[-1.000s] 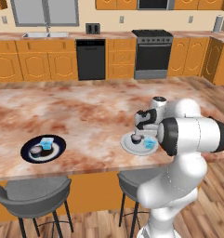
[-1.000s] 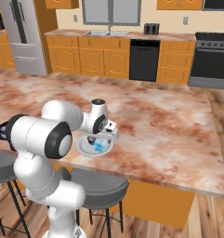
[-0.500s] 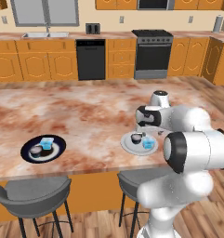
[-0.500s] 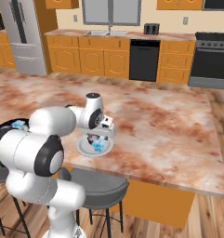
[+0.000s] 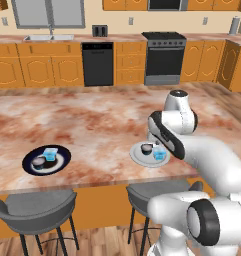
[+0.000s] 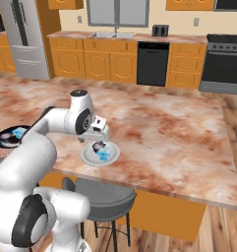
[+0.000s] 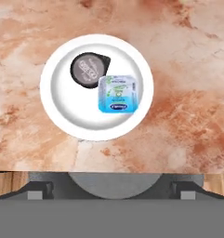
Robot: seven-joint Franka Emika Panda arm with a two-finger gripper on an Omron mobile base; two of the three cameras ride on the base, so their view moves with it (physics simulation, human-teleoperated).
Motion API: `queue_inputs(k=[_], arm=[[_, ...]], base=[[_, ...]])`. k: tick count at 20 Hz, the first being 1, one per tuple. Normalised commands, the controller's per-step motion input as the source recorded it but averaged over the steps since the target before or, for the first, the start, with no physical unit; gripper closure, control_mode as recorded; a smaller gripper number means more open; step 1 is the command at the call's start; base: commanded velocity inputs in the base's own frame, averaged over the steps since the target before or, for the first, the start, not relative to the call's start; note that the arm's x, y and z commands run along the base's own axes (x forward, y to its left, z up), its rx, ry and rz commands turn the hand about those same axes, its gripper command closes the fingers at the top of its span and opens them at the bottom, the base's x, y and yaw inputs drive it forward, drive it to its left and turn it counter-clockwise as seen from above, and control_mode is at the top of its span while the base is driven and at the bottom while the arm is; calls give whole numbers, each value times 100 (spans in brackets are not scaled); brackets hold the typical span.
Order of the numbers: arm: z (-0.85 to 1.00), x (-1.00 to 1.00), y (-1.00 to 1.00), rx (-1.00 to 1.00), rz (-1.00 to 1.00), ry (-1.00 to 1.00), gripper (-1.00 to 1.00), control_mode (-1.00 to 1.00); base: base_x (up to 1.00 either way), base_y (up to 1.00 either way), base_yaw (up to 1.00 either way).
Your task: Place two yogurt containers on each plate.
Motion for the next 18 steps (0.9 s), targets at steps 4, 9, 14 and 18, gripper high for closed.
queue_inputs(k=[4,9,14,18], arm=[[90,-88,24,-6,0,-38,-100,-100],[96,-86,22,-2,0,-53,-100,-100],[93,-80,16,0,0,-40,-100,-100],[94,-82,11,-1,0,-40,-100,-100]], base=[[0,0,0],[0,0,0],[0,0,0],[0,0,0]])
